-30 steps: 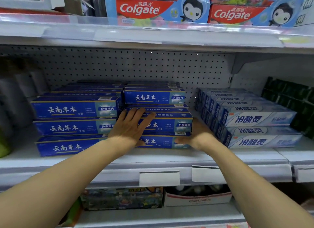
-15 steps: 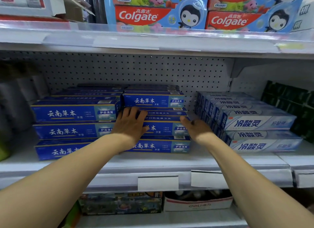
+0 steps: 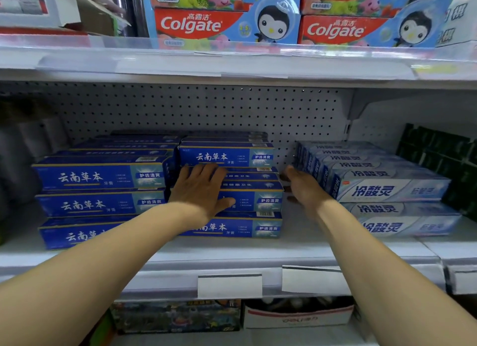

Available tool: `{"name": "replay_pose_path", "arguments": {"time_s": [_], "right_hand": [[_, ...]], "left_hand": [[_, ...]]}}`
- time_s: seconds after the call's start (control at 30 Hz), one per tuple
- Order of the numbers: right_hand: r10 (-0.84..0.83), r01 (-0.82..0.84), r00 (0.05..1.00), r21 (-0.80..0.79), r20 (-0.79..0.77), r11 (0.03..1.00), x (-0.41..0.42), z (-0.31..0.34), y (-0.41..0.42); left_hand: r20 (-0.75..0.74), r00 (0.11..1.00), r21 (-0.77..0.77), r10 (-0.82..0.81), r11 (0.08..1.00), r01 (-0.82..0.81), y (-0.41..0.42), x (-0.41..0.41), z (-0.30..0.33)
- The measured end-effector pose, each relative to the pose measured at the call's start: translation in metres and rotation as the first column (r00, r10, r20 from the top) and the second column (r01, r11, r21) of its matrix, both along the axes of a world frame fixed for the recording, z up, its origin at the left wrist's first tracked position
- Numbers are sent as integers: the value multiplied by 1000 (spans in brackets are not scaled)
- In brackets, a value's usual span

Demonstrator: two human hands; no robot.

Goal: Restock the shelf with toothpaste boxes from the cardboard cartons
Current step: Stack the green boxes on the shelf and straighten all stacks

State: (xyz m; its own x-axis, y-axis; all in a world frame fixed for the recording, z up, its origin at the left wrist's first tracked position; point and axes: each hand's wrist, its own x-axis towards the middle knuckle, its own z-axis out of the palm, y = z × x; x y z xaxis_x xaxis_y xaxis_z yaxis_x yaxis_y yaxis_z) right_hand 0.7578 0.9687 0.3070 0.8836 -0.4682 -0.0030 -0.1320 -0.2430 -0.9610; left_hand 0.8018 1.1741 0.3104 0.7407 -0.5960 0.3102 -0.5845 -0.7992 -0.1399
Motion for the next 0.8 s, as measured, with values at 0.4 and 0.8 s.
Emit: {"name": "replay_pose_path", "arguments": {"time_s": [0.4, 0.8], "right_hand": [[55, -55, 998, 72, 1, 996, -2, 5, -4], [277, -279, 960, -114, -37, 953, -8, -15, 3]], "left_hand": [[-112, 993, 18, 34, 999, -32, 5, 4, 9], [63, 994, 362, 91, 926, -107, 11, 7, 20]]}}
